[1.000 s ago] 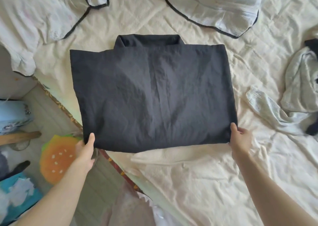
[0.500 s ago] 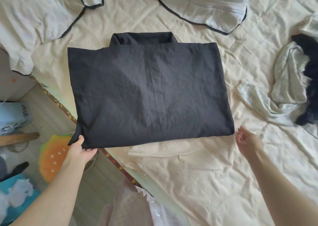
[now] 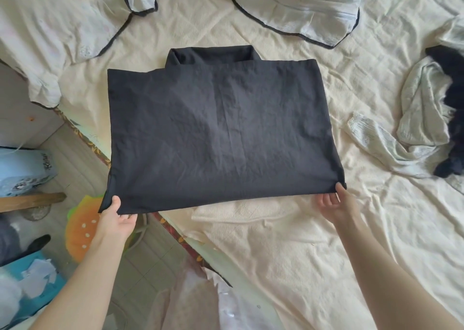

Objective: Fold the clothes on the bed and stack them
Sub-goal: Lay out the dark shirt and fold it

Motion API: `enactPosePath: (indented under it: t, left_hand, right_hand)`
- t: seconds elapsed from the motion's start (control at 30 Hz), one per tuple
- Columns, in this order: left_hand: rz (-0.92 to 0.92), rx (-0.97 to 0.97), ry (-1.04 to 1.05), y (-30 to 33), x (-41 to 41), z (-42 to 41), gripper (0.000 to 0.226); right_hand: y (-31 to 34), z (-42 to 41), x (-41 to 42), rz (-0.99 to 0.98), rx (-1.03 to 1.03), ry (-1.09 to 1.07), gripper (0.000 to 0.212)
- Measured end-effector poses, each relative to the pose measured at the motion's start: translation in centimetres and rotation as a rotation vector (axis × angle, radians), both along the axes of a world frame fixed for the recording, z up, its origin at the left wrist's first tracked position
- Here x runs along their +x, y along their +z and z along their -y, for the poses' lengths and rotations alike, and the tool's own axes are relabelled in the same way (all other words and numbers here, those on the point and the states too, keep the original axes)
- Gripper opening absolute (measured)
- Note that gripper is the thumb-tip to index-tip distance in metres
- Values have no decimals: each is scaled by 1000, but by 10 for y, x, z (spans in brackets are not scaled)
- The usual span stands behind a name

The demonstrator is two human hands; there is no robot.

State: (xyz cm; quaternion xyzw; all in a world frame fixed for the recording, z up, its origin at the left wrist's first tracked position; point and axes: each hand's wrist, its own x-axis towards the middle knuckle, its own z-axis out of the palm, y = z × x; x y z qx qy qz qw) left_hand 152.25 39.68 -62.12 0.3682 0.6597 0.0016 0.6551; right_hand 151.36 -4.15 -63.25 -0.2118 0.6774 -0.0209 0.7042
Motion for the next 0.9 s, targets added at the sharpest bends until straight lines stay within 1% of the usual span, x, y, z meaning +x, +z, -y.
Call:
enactPosePath:
  t: [0.1, 0.13, 0.17, 0.23, 0.27, 0.3, 0.33, 0.37, 0.4, 0.43, 0.47, 0.5, 0.57, 0.63, 0.7, 0.73, 0.77, 0.83, 0.9]
  left_hand:
    - [25, 15, 8, 8, -2, 2, 40]
    - [41, 15, 12, 11, -3, 3, 40]
    - [58, 20, 10, 13, -4, 5, 40]
    - [75, 52, -22, 19, -7, 5, 39]
    - [82, 71, -47, 21, -7, 4, 39]
    - [89, 88, -70, 24, -8, 4, 38]
    - [91, 104, -90, 27, -9, 3, 36]
    - [88, 119, -110, 32, -9, 4, 34]
    - [85, 136, -133, 36, -9, 5, 32]
    - [83, 158, -155, 41, -9, 6, 30]
    - [84, 185, -176, 45, -9, 8, 29]
    - [85, 215, -198, 49, -8, 10, 27]
    - [101, 263, -242, 56, -7, 14, 24]
    - [132, 299, -269, 63, -6, 18, 20]
    - [166, 346, -325, 69, -2, 25, 13]
    - [183, 378, -362, 73, 1, 29, 10]
    - [207, 408, -395, 78, 4, 33, 9]
    - [260, 463, -466, 88, 14, 47, 9]
    - [291, 523, -556, 100, 23, 65, 5]
  right_hand:
    - [5, -2, 2, -41, -60, 64, 10]
    - [6, -3, 2, -85, -100, 127, 10]
    - [6, -5, 1, -139, -160, 202, 16]
    - [8, -12, -6, -290, -351, 373, 33]
    - [10, -18, -8, -379, -496, 489, 38]
    - [14, -26, -11, -432, -693, 668, 40]
    - [17, -36, -15, -398, -917, 891, 40]
    - [20, -48, -21, -264, -1142, 1124, 39]
    - [20, -62, -26, -81, -1323, 1345, 38]
    - [20, -77, -31, 74, -1434, 1537, 39]
    - [18, -91, -32, 174, -1480, 1718, 42]
    - [16, -105, -32, 209, -1462, 1901, 45]
    - [8, -127, -28, 182, -1401, 2173, 52]
    - [2, -139, -25, 92, -1339, 2342, 57]
    - [-1, -141, -23, 13, -1249, 2432, 58]
    - [1, -141, -21, 19, -1168, 2437, 58]
    - [4, -142, -20, 57, -1067, 2396, 55]
    - [13, -144, -17, 186, -882, 2180, 48]
    - [26, -145, -15, 285, -772, 1941, 43]
